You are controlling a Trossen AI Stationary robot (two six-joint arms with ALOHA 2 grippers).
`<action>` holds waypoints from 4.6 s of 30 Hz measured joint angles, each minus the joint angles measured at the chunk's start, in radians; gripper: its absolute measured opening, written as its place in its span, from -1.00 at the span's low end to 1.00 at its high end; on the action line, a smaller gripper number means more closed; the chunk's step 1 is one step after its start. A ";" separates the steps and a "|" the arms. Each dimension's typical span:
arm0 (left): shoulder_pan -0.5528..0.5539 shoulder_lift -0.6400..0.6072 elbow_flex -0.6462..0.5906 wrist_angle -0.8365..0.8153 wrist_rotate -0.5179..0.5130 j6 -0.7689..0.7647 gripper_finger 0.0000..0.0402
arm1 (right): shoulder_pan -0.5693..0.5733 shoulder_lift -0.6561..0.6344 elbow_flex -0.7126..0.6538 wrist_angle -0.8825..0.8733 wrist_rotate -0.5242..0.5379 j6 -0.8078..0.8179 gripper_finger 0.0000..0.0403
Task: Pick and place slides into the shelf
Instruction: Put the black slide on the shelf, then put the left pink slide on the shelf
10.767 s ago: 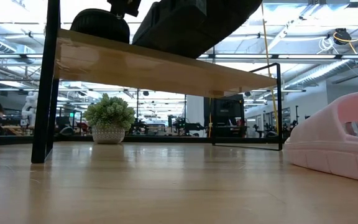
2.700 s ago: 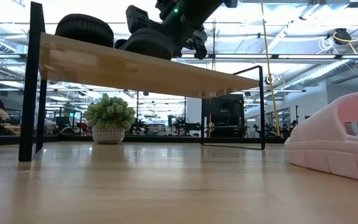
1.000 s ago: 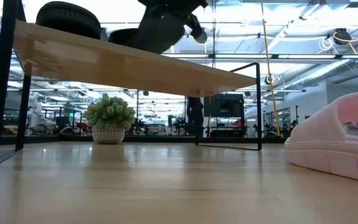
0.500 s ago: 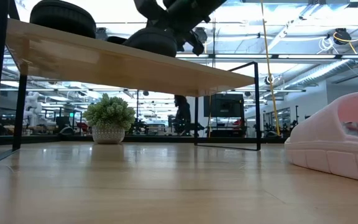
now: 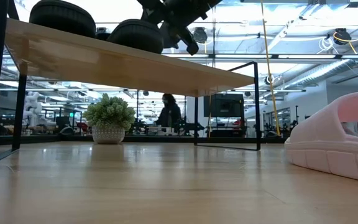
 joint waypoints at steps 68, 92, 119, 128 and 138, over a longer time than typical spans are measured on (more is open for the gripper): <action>0.005 0.000 0.000 0.008 0.001 0.026 -0.05 | -0.021 -0.005 0.000 0.062 -0.157 0.042 -0.12; 0.005 0.000 0.000 0.012 0.008 0.051 -0.05 | -0.012 -0.015 0.000 0.052 -0.158 0.032 -0.12; 0.012 0.000 0.002 0.353 0.013 0.442 -0.05 | 0.010 -0.451 -0.002 -0.013 -0.291 -0.294 -0.12; 0.169 0.000 0.130 0.270 0.140 0.613 -0.05 | 0.027 -0.790 0.000 -0.024 -0.577 -0.397 -0.12; 0.286 0.129 0.387 0.180 0.312 0.598 -0.05 | 0.042 -0.998 0.000 -0.275 -0.677 -0.399 -0.12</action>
